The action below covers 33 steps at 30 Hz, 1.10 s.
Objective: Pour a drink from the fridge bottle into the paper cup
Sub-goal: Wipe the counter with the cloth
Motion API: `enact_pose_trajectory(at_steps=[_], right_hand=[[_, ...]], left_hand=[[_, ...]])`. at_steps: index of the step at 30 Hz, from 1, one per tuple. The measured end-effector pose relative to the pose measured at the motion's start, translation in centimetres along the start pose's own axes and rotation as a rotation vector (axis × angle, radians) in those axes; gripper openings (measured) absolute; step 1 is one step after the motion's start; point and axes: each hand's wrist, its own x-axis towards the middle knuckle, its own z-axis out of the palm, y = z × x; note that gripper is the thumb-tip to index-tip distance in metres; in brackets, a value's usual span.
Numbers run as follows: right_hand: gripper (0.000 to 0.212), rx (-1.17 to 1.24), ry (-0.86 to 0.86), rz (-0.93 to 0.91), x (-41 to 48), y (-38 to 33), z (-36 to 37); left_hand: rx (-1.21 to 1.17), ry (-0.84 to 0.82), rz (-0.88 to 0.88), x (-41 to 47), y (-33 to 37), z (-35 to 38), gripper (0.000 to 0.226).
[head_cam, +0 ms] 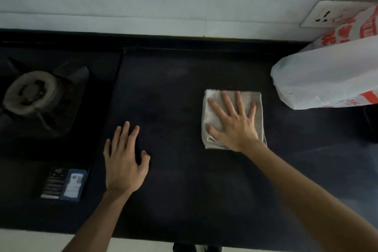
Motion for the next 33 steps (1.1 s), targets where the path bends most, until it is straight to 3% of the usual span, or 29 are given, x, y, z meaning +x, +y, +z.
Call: enact_pose_trajectory(at_steps=[4, 7, 11, 15, 18, 25, 30, 33], right_hand=[[0.081, -0.017, -0.034, 0.011, 10.1, -5.1, -1.1], [0.083, -0.07, -0.04, -0.074, 10.9, -9.9, -0.4], [0.082, -0.047, -0.018, -0.288, 0.0, -12.1, 1.7], [0.086, 0.019, -0.072, -0.379, -12.9, -11.7, 3.3], [0.083, 0.005, -0.082, -0.423, -12.0, -10.9, 3.4], [0.082, -0.061, -0.044, -0.177, 4.9, -15.0, 1.7], [0.08, -0.014, -0.017, -0.261, -4.9, -12.5, 2.4], [0.082, -0.009, 0.009, -0.143, -14.6, -6.7, 3.4]], left_hand=[[0.007, -0.003, -0.004, -0.1, 0.0, -0.1, 0.07], [0.005, -0.007, 0.0, 0.0, 0.0, -0.1, 0.071], [-0.039, -0.01, 0.01, -0.1, -0.4, 0.0, 0.065], [-0.036, 0.013, 0.023, -0.1, -0.5, 0.1, 0.062], [-0.021, 0.008, 0.024, -0.1, -0.4, -0.1, 0.065], [-0.058, 0.005, 0.009, -0.1, -0.1, -0.3, 0.066], [-0.057, 0.007, 0.009, -0.1, -0.3, -0.1, 0.063], [-0.064, 0.029, 0.015, -0.2, -0.2, -0.2, 0.06]])
